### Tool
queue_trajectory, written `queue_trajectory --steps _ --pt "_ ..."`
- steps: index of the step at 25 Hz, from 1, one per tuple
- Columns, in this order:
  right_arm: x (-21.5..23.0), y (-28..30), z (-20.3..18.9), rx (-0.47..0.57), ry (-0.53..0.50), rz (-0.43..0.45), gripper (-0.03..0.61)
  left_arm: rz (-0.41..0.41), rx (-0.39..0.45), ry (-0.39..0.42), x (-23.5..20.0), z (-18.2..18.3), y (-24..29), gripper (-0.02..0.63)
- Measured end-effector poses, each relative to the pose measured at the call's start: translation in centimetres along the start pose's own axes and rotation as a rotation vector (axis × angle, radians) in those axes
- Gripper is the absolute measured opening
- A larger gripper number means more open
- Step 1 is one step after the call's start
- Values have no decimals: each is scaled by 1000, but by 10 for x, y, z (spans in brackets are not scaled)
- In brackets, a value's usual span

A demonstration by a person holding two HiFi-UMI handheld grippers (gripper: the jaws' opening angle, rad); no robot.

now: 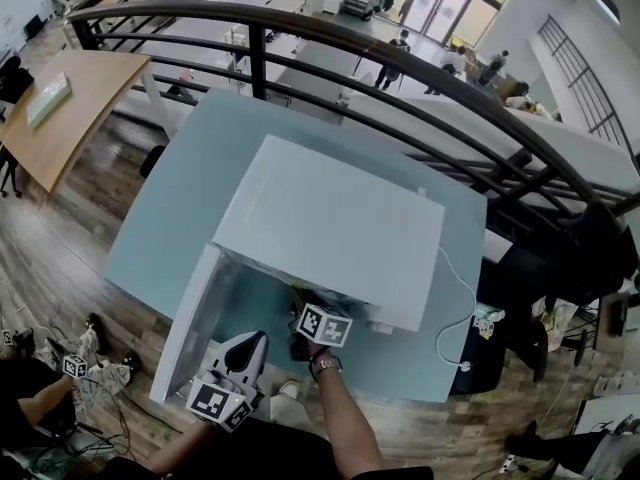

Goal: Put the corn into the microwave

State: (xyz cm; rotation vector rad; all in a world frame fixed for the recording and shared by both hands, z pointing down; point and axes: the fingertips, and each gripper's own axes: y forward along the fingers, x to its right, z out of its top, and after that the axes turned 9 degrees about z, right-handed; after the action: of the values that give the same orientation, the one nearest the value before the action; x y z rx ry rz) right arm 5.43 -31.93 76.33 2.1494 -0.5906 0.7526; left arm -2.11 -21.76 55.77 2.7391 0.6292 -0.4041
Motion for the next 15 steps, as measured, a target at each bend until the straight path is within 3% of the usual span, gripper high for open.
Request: queue_trajectory --steps 4,8,11,15 --pt "2 -12 -7 -18 -87 -49 143 5 7 4 6 1 -4 3" --pt "-14 -30 -13 26 -126 12 136 9 12 15 12 -1 -13 3" --pt "-29 -47 -20 56 -168 46 17 12 26 25 19 0 -23 3" --pt "-48 -68 -35 69 -190 92 9 14 46 30 32 2 -41 3"
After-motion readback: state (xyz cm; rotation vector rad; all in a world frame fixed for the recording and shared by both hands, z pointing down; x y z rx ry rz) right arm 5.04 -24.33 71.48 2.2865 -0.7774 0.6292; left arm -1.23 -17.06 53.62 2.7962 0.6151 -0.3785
